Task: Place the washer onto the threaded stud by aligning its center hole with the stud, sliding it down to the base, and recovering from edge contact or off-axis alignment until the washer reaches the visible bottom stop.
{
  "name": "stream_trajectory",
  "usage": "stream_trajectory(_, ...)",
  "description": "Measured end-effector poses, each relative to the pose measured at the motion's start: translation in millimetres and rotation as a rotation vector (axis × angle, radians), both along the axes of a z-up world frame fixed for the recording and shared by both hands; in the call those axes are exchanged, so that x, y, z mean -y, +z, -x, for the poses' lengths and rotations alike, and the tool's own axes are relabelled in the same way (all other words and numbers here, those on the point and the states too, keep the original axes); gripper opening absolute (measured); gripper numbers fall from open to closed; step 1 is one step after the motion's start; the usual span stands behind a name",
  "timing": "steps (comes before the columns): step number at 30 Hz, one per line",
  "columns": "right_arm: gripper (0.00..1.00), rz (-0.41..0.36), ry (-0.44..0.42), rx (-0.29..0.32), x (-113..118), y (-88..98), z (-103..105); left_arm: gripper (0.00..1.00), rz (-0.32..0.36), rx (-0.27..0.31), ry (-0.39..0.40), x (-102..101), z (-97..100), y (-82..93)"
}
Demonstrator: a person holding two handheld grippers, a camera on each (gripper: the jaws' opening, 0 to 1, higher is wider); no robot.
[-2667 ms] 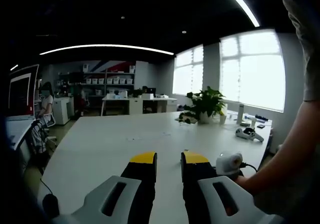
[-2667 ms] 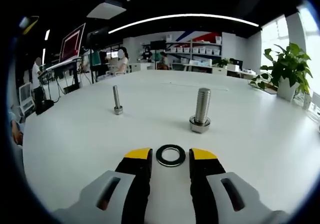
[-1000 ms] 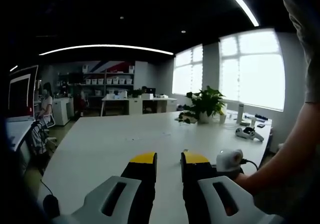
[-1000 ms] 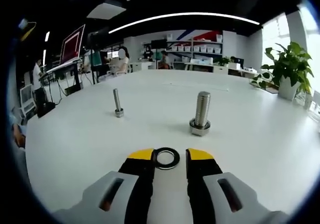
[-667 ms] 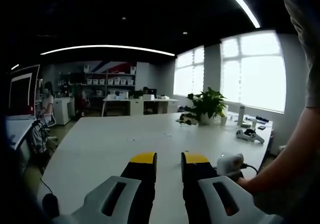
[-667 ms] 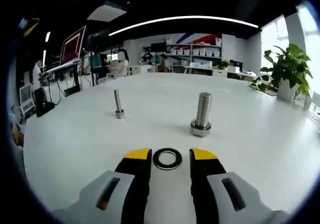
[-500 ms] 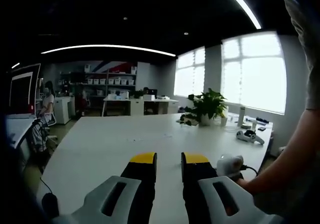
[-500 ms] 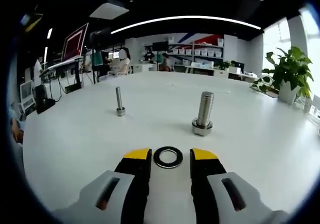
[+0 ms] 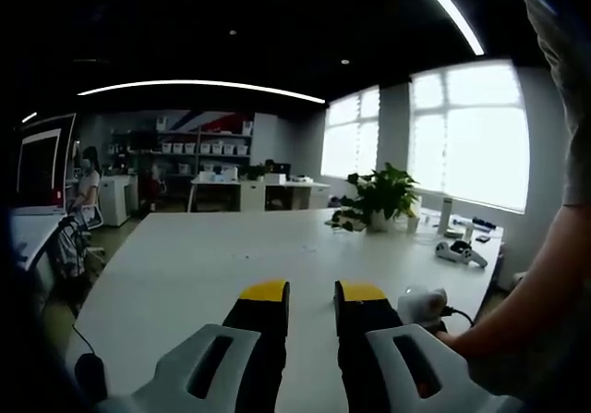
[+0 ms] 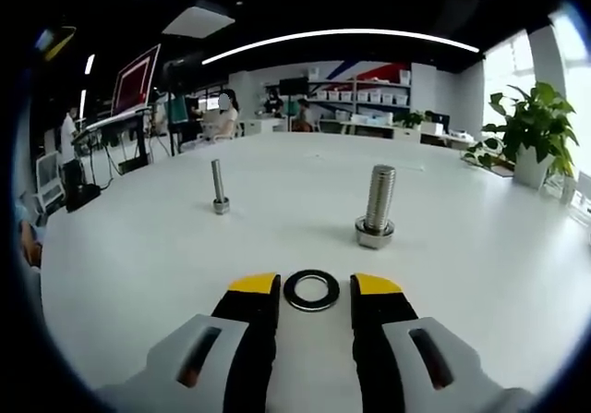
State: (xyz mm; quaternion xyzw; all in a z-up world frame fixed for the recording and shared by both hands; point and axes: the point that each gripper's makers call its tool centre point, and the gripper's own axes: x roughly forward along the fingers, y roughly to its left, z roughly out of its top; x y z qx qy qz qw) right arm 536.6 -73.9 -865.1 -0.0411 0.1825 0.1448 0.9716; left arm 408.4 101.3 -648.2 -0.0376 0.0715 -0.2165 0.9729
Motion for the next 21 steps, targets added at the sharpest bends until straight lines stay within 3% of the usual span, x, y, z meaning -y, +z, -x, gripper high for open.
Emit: stream_trajectory(21,0.3,-0.002,-0.027,-0.008,-1.6,-1.0,3.8,0.18,0.001,-0.003,0.0,0.5,0.9,0.1)
